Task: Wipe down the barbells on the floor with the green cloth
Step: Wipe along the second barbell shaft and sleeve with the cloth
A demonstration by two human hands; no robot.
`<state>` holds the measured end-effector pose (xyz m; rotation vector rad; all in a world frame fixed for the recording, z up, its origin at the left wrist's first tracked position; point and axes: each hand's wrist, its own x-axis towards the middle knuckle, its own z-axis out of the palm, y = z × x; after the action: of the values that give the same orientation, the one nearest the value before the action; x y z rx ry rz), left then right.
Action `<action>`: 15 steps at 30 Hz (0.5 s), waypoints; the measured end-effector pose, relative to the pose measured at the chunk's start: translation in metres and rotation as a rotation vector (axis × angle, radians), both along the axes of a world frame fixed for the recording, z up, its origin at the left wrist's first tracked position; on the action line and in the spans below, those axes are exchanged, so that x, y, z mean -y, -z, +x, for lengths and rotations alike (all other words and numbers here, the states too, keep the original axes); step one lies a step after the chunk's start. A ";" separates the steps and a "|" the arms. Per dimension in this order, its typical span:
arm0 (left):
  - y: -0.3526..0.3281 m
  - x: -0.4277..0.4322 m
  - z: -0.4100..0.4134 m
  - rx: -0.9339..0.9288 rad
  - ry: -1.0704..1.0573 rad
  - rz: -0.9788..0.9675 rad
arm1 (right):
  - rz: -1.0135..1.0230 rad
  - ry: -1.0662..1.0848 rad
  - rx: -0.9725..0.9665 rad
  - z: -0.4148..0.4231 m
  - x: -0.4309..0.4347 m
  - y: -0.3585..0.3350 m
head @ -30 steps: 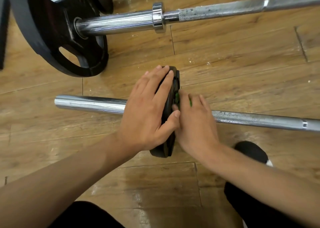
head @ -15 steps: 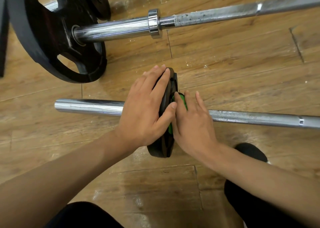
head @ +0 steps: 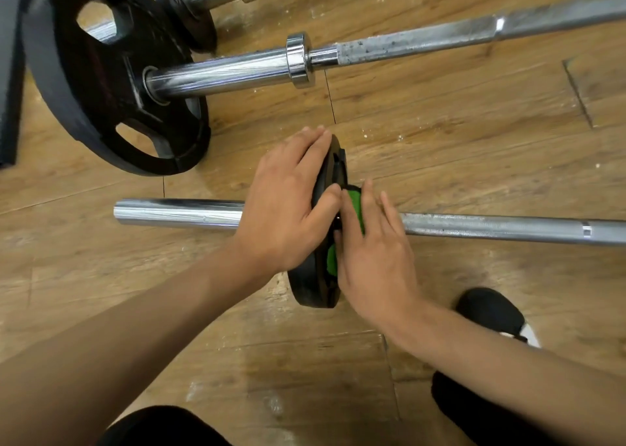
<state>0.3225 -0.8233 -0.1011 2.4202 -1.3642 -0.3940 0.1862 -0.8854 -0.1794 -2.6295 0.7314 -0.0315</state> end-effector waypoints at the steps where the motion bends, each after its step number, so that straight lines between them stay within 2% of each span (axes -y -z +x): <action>1: 0.001 -0.002 -0.002 0.008 0.004 -0.006 | -0.002 -0.015 0.015 -0.001 0.001 0.002; 3: 0.002 -0.004 -0.003 0.022 0.010 -0.014 | 0.091 0.111 0.035 0.017 0.017 0.000; 6: 0.003 -0.001 -0.001 0.020 0.000 -0.002 | 0.127 0.251 0.024 0.037 0.027 -0.001; 8: 0.002 -0.001 -0.001 0.020 0.009 -0.006 | 0.152 0.203 0.097 0.022 0.012 -0.004; 11: 0.004 -0.007 -0.005 0.050 0.028 -0.044 | 0.152 0.101 0.089 0.001 -0.004 -0.001; 15: 0.007 -0.012 -0.012 0.141 0.008 -0.055 | 0.249 0.242 0.098 0.033 0.019 -0.001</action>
<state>0.3106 -0.8113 -0.1084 2.4374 -1.4233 -0.1882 0.2187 -0.9039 -0.1780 -2.2765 0.9495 -0.1284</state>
